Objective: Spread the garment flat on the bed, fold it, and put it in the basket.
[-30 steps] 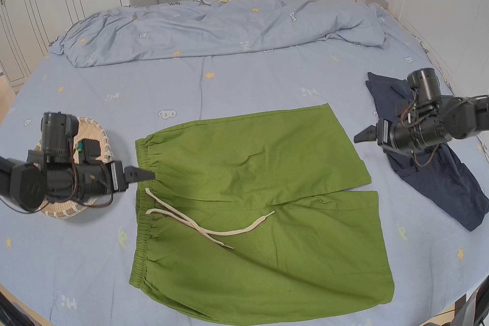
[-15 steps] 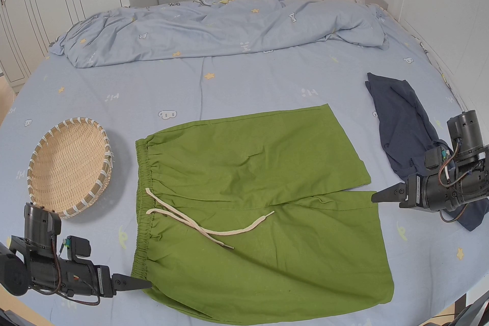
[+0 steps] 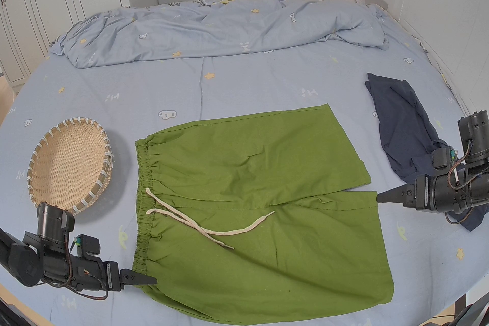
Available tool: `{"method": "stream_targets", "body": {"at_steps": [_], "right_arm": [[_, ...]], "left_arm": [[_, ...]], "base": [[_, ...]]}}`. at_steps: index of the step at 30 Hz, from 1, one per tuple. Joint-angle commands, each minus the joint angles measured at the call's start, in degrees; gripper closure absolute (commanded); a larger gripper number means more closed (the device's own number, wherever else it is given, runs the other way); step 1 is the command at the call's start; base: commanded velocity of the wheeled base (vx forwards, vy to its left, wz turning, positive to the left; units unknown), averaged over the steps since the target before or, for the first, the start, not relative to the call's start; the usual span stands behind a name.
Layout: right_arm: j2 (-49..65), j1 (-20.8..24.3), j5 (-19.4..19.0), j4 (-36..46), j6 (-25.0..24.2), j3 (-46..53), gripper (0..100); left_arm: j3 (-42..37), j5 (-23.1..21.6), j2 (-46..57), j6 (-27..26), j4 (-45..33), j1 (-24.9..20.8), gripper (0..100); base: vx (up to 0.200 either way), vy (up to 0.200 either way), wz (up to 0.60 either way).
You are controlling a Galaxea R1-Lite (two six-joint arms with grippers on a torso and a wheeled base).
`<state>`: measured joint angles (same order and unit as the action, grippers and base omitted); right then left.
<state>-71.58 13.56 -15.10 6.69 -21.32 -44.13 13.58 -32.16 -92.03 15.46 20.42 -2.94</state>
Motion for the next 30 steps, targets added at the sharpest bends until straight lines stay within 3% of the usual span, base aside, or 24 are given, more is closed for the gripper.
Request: {"method": "stream_targets", "body": {"at_steps": [1, 5, 24, 25, 30], "right_arm": [[0.2, 0.0, 0.0, 0.0, 0.1, 0.1, 0], [0.0, -0.3, 0.0, 0.0, 0.0, 0.1, 0], [0.0, -0.4, 0.0, 0.0, 0.0, 0.2, 0], [0.0, -0.4, 0.0, 0.0, 0.0, 0.2, 0], [0.0, -0.5, 0.0, 0.0, 0.0, 0.2, 0]], "left_arm": [[1.5, -1.2, -5.0, 0.0, 0.4, -0.1, 0], [2.6, -6.2, -5.7, 0.0, 0.4, 0.2, 0], [4.3, -6.3, -9.0, 0.0, 1.0, 2.2, 0], [4.2, -6.3, -8.9, 0.0, 1.0, 2.2, 100], [3.6, -6.3, -8.1, 0.0, 1.1, 2.2, 100]], "base": [[0.0, 0.0, 0.0], [0.0, 0.0, 0.0], [0.0, 0.0, 0.0], [0.0, 0.0, 0.0], [0.0, 0.0, 0.0]]}}
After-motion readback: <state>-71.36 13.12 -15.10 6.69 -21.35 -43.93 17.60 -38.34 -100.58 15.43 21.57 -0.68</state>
